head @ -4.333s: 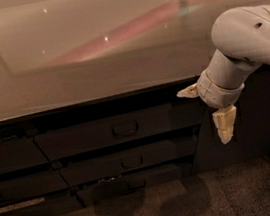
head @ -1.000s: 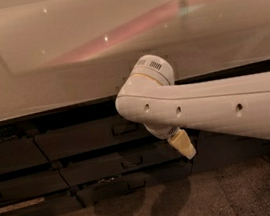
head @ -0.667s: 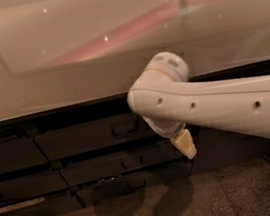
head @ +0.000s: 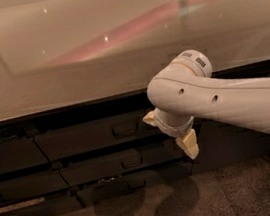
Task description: Open top drawer
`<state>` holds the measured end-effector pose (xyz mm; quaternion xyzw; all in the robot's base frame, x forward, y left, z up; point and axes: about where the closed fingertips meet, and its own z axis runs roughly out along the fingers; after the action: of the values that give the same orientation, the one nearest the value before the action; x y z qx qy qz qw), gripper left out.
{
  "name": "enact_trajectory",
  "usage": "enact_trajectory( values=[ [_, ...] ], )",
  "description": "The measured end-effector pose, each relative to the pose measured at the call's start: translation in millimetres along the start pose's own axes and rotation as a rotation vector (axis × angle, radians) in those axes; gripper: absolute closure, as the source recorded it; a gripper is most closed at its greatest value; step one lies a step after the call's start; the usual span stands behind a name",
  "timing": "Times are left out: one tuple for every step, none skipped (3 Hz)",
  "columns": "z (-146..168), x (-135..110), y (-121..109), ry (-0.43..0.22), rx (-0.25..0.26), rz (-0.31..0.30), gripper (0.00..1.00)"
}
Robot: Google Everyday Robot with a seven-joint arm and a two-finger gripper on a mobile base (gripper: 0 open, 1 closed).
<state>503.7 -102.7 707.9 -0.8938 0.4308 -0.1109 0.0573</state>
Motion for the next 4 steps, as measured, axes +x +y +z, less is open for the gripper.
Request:
enact_trajectory(
  values=[
    [0, 0, 0, 0.001, 0.000, 0.000, 0.00],
    [-1, 0, 2, 0.040, 0.061, -0.008, 0.00],
    [-4, 0, 21, 0.139, 0.165, -0.042, 0.00],
    [-1, -4, 12, 0.140, 0.225, -0.063, 0.00]
  ],
)
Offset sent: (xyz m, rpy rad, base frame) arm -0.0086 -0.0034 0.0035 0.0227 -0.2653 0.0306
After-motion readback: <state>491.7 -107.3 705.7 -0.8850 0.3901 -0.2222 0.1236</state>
